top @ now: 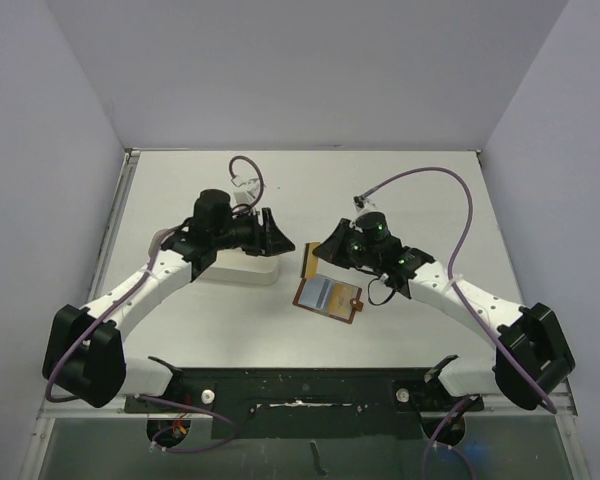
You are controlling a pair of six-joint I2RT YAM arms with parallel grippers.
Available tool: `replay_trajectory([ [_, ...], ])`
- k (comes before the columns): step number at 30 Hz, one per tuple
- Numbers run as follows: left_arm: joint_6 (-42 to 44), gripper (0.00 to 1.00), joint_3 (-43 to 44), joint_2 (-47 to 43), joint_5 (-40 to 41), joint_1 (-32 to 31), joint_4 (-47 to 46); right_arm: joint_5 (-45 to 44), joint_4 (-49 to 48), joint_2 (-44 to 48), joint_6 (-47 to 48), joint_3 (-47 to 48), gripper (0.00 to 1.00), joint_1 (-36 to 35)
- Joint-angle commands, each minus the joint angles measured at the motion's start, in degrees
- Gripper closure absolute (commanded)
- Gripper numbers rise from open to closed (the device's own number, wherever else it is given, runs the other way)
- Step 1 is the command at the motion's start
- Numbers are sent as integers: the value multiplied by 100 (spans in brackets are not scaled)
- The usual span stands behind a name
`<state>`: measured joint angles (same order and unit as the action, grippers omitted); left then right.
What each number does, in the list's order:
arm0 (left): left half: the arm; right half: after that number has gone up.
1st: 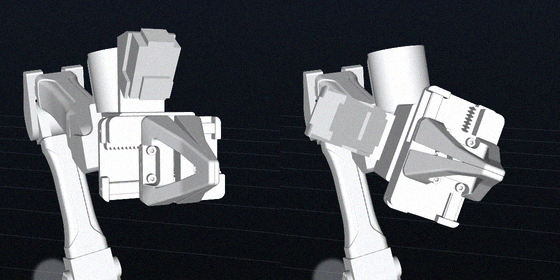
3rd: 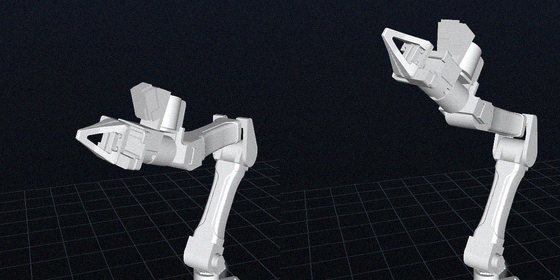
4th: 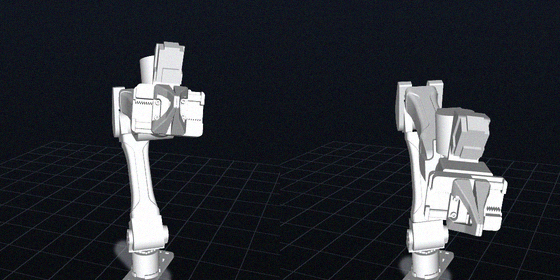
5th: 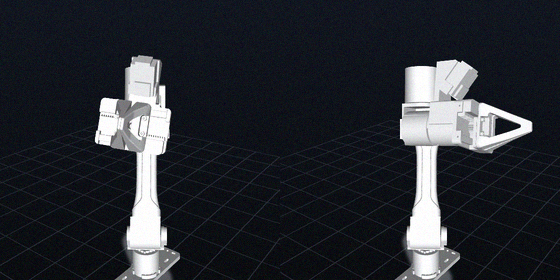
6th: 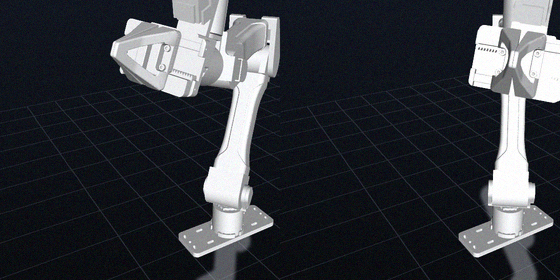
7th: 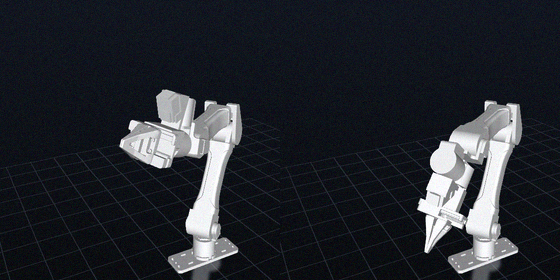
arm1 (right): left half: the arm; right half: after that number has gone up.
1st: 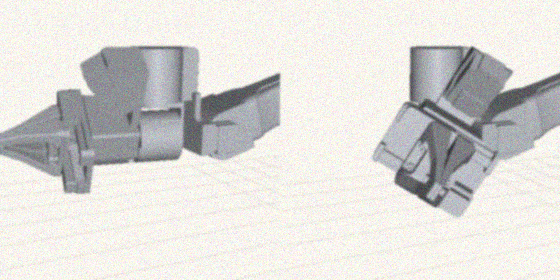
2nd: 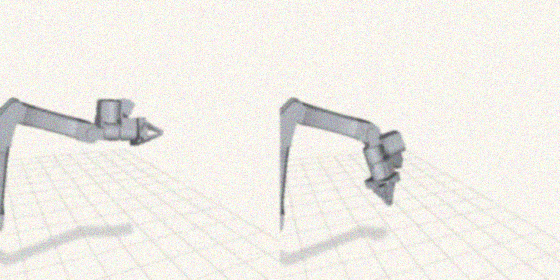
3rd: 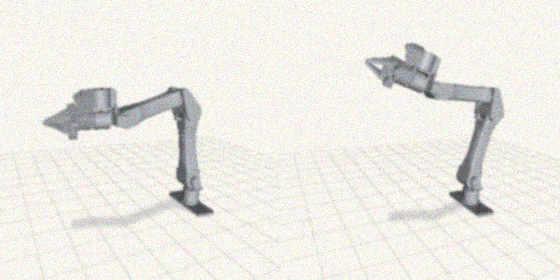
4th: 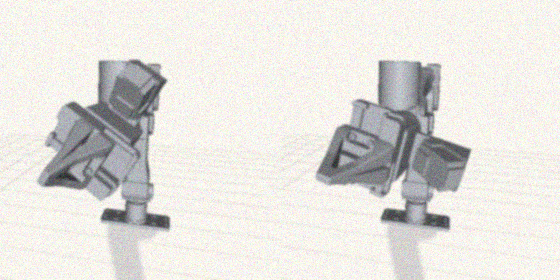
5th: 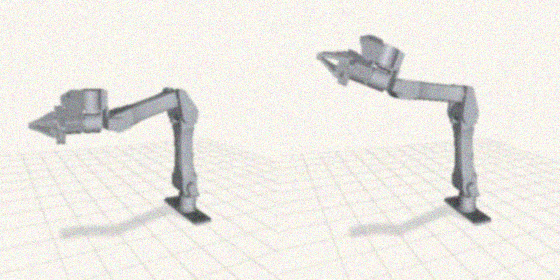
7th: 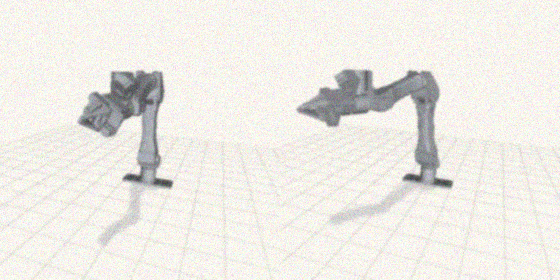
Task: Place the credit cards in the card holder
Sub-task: Pick up the credit card from the storage box, then insert the credit card into the card holder.
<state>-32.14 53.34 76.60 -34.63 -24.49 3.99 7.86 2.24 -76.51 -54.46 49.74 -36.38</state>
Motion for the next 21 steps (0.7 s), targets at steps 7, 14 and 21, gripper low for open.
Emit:
replay_trajectory([
  [7,660,80,330,707,1854,-1455,446,-518,1143,376,85,-561,100,418],
  [14,577,100,65,992,2511,-1868,230,-34,463,389,21,-1177,100,675],
  [21,586,100,-95,1287,2884,-2127,268,770,-404,441,-65,-1810,100,957],
])
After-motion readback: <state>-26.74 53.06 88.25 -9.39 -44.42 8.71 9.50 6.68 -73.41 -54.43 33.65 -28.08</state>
